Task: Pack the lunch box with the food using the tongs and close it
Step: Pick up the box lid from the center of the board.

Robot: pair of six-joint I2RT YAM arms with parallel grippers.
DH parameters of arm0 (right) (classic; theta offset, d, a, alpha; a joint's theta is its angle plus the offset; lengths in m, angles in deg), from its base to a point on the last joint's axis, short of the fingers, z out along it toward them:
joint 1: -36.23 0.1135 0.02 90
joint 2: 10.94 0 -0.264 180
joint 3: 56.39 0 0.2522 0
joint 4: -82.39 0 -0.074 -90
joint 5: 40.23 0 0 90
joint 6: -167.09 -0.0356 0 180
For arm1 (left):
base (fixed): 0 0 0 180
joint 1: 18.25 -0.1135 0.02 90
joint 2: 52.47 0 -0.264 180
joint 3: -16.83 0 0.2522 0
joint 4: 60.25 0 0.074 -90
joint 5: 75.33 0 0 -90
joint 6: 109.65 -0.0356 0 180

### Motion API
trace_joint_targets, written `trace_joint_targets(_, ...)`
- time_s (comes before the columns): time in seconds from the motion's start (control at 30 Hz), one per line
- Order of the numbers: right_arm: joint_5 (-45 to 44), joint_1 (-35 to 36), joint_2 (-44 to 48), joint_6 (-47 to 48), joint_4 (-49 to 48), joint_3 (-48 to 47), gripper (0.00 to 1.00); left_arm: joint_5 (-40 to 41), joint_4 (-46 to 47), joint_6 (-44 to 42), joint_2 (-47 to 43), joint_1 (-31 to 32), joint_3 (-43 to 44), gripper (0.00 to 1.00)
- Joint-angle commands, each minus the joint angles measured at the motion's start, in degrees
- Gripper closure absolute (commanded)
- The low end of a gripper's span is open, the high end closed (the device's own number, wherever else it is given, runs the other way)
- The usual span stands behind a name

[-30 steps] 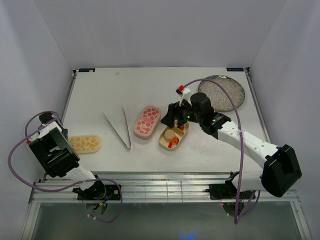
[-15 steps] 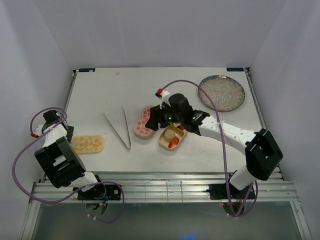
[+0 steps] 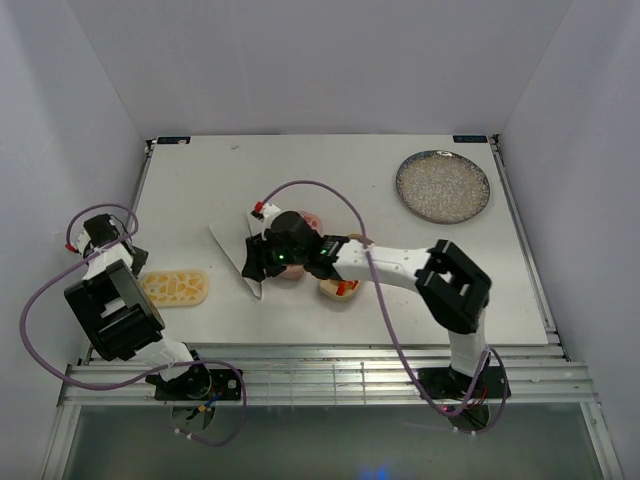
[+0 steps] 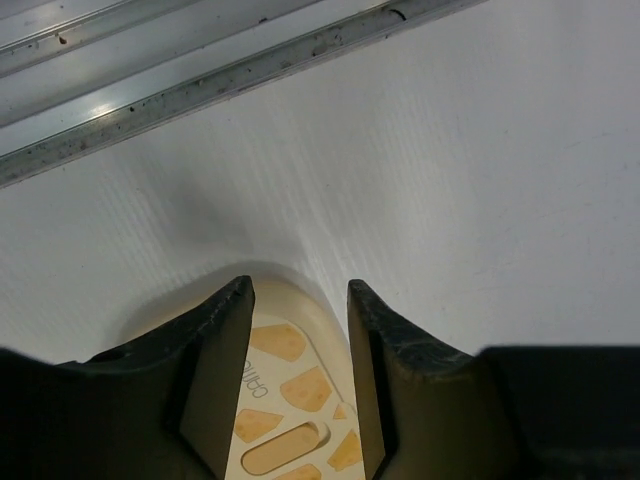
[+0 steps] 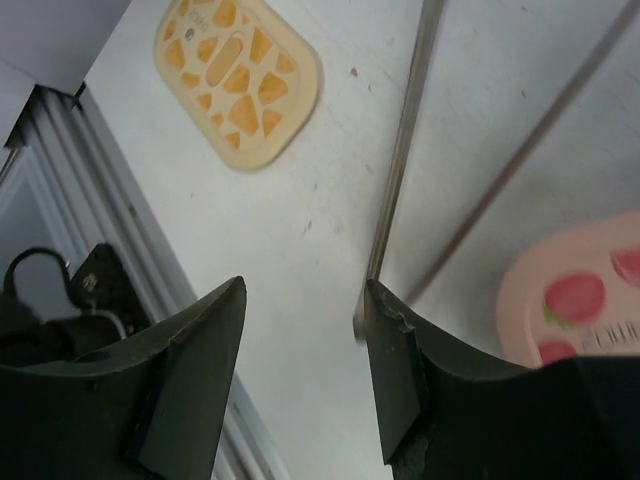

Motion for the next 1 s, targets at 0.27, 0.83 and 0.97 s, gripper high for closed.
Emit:
trace_joint_targets(0.27,-0.77,3.78,-21.09,1.99,5.18,-26.90,0.44,4.45,-0.27,-3.97,-3.94,-0.24,-2.45,0.50)
trace_joint_targets(0.83,0.99,5.10,-29.89,2.08,4.48,-33.59,0.44,12.00,-7.39,0.06,-8.94,-1.73,-1.92,0.40)
trace_joint_targets(0.97,0.55,5.10,-30.68,2.43,5.09,-34.91,0.44,14.04,-8.28,1.47,-8.95,-1.99,-3.23,0.39)
